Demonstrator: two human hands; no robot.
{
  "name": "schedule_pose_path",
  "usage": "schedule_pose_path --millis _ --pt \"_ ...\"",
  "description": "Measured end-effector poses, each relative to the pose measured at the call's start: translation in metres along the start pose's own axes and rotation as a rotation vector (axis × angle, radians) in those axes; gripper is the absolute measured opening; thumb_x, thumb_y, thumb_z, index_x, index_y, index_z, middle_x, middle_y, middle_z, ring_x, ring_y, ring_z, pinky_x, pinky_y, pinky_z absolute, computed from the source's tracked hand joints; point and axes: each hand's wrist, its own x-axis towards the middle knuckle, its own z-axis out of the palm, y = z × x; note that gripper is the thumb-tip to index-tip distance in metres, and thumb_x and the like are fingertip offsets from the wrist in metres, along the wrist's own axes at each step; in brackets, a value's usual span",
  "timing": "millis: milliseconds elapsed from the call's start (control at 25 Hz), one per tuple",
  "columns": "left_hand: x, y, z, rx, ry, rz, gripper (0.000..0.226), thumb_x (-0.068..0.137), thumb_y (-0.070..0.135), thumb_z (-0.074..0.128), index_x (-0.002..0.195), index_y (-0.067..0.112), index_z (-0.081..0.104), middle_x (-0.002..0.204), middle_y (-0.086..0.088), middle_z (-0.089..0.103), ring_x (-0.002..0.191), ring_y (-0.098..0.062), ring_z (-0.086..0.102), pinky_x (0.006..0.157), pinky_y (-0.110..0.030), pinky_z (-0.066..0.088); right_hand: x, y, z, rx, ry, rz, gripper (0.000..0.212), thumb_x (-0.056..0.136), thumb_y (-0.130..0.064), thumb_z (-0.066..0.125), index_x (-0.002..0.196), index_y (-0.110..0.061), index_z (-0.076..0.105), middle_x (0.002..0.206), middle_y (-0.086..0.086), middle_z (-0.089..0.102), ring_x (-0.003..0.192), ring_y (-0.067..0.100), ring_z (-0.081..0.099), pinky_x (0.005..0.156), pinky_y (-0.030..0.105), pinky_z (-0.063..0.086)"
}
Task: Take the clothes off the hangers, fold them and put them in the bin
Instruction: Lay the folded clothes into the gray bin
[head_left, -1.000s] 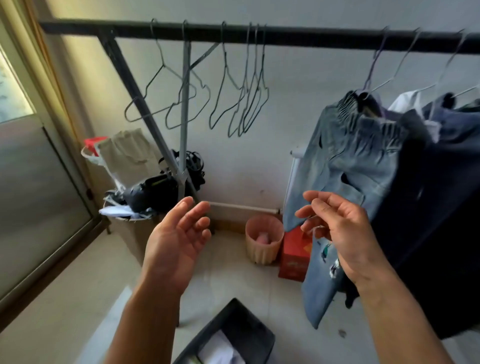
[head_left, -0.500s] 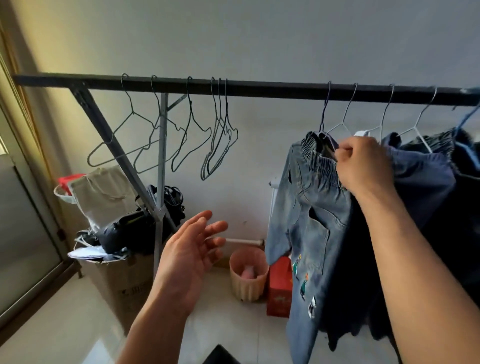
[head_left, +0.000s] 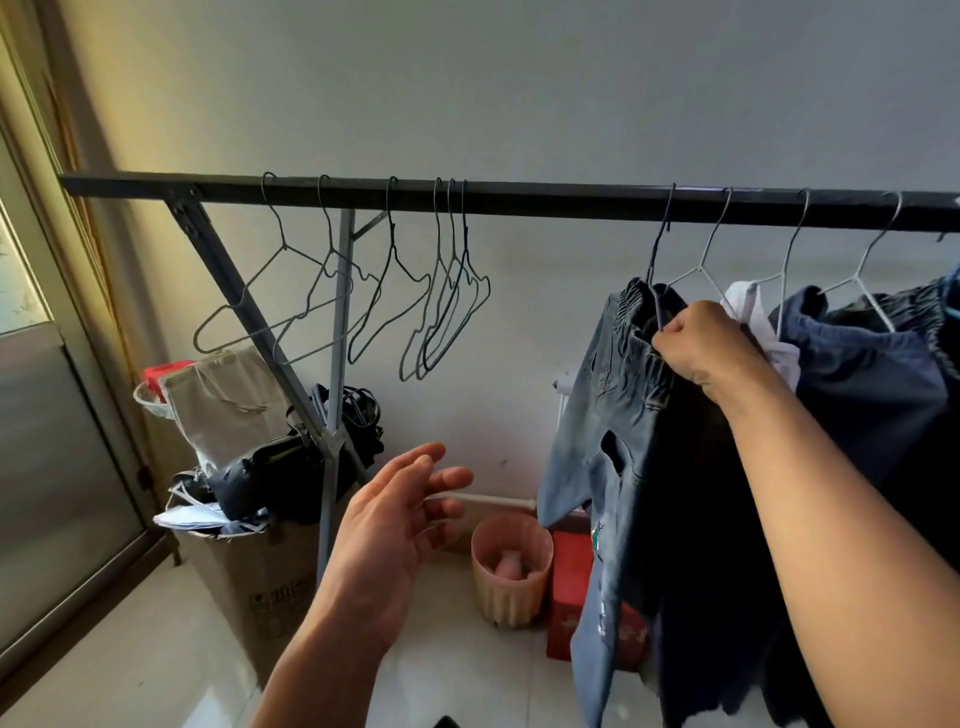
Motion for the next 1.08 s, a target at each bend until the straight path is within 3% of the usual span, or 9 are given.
schedule_pose_path --millis 80,240,320,400,560,640,720,880,1080 --pt "0.000 -0.001 0.002 0.010 -0.002 0.004 0.025 0.098 0.016 0.047 0.116 0.009 0.062 0.083 -0.008 0.072 0.062 -0.016 0.059 0.063 -0.032 0.044 -0.003 -0.006 0.009 0.186 -0.001 -0.052 0.019 0.090 -0.009 0.056 0.074 -0.001 0.060 0.071 0.013 0.056 0.070 0.024 0.053 0.057 0.026 0.036" --pt "-0.004 -0.005 0.006 0.046 -0.013 0.017 0.022 0.097 0.015 0.049 0.110 0.010 0.065 0.083 -0.009 0.072 0.061 -0.016 0.059 0.059 -0.028 0.046 -0.011 -0.032 0.001 0.612 0.007 -0.068 0.016 0.089 -0.006 0.059 0.073 -0.005 0.061 0.062 0.004 0.050 0.060 0.014 0.045 0.054 0.022 0.037" --pt "-0.005 -0.003 0.012 0.097 -0.020 0.127 0.019 0.096 0.015 0.051 0.107 0.012 0.067 0.084 -0.009 0.072 0.064 -0.016 0.060 0.057 -0.025 0.048 -0.023 -0.042 -0.009 0.876 -0.155 -0.023 0.017 0.086 -0.007 0.065 0.070 -0.012 0.064 0.062 0.002 0.059 0.053 0.010 0.054 0.055 0.019 0.045" --pt "-0.005 0.003 0.020 0.277 -0.071 0.381 0.019 0.093 0.018 0.056 0.109 0.016 0.067 0.091 -0.003 0.073 0.071 -0.013 0.062 0.059 -0.021 0.049 -0.046 -0.048 -0.011 1.026 -0.366 -0.020 0.014 0.085 -0.006 0.067 0.073 -0.013 0.066 0.061 0.001 0.066 0.050 0.010 0.059 0.054 0.021 0.050" --pt "-0.002 0.026 0.045 0.818 -0.314 0.725 0.035 0.093 0.022 0.062 0.126 0.031 0.057 0.107 0.022 0.058 0.082 0.003 0.056 0.067 -0.015 0.046 -0.089 -0.051 0.006 1.073 -0.503 0.025 0.015 0.090 0.000 0.059 0.077 -0.008 0.058 0.046 -0.004 0.057 0.034 0.003 0.049 0.034 0.013 0.037" --pt "0.002 0.036 0.052 1.202 -0.339 0.842 0.040 0.091 0.034 0.062 0.130 0.034 0.052 0.112 0.023 0.051 0.087 0.005 0.050 0.072 -0.017 0.044 -0.100 -0.048 0.015 1.024 -0.545 0.025 0.015 0.089 0.001 0.057 0.079 -0.010 0.054 0.046 -0.003 0.053 0.034 0.004 0.044 0.034 0.015 0.033" --pt "0.005 0.043 0.053 1.465 -0.346 0.838 0.037 0.090 0.043 0.060 0.125 0.033 0.050 0.112 0.016 0.052 0.093 -0.004 0.053 0.076 -0.030 0.049 -0.107 -0.044 0.024 1.033 -0.575 0.055 0.020 0.090 0.002 0.054 0.075 -0.011 0.051 0.042 -0.004 0.050 0.032 0.003 0.041 0.033 0.014 0.030" --pt "0.001 0.050 0.049 1.642 -0.267 0.714 0.029 0.090 0.049 0.056 0.097 0.022 0.047 0.094 0.006 0.056 0.084 -0.020 0.057 0.074 -0.039 0.048 -0.112 -0.045 0.041 1.069 -0.532 0.154 0.017 0.091 0.001 0.055 0.076 -0.007 0.056 0.059 0.007 0.058 0.034 0.005 0.046 0.035 0.015 0.035" --pt "-0.012 0.049 0.035 1.502 -0.324 0.791 0.037 0.082 0.038 0.066 0.062 0.026 0.037 0.071 0.007 0.046 0.065 -0.013 0.046 0.059 -0.027 0.037 -0.105 -0.049 0.055 1.204 -0.429 0.271 0.022 0.093 0.001 0.049 0.072 -0.004 0.053 0.057 0.008 0.050 0.027 0.003 0.024 0.033 0.011 0.016"
